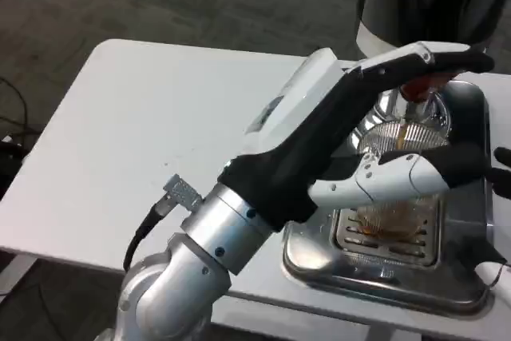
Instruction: Grasp the cup under the faucet to collect the drink, then remove the cup.
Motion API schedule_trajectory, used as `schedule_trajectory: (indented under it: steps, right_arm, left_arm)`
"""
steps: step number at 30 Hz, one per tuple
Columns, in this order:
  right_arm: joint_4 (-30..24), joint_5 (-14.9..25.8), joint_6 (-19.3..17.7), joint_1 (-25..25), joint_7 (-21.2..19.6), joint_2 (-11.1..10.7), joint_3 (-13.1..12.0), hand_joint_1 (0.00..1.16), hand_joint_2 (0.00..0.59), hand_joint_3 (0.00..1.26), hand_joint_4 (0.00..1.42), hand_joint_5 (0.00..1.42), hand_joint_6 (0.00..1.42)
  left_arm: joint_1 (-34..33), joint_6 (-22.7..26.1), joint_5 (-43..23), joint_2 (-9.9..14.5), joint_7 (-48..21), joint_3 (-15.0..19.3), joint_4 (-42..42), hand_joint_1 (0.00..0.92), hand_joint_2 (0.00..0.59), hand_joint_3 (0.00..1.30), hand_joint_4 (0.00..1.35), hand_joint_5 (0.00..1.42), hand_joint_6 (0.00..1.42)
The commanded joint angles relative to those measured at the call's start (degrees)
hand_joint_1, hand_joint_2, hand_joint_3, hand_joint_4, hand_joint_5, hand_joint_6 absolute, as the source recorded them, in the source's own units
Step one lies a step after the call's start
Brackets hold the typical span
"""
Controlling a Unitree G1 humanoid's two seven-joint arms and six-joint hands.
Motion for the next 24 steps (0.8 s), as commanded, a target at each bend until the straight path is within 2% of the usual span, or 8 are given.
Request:
schedule_trajectory:
  steps: [1,3,9,24]
  right_arm:
    - [3.0,1.5,-3.2,-0.3,0.4,-0.1,0.5,0.61,0.214,0.06,0.14,0.15,0.16]
    - [4.8,1.3,-4.6,-1.0,0.4,-0.2,1.2,0.66,0.195,0.04,0.13,0.14,0.18]
    - [11.4,0.8,-8.4,-4.5,-0.5,0.5,3.0,0.69,0.175,0.04,0.11,0.12,0.19]
    - [21.0,-0.2,-11.5,-10.3,-3.3,1.0,5.2,0.69,0.172,0.04,0.11,0.13,0.20]
  left_arm:
    - [2.2,0.4,0.6,0.9,-1.0,0.0,-0.2,0.000,0.066,0.36,0.27,0.23,0.18]
    - [2.3,0.4,0.6,1.1,-1.1,0.1,-0.3,0.000,0.066,0.36,0.27,0.23,0.18]
    - [2.3,0.5,0.7,1.0,-1.2,0.1,-0.4,0.000,0.066,0.36,0.27,0.23,0.18]
    - [2.2,0.7,0.6,0.8,-1.1,0.1,-0.3,0.000,0.066,0.36,0.27,0.23,0.18]
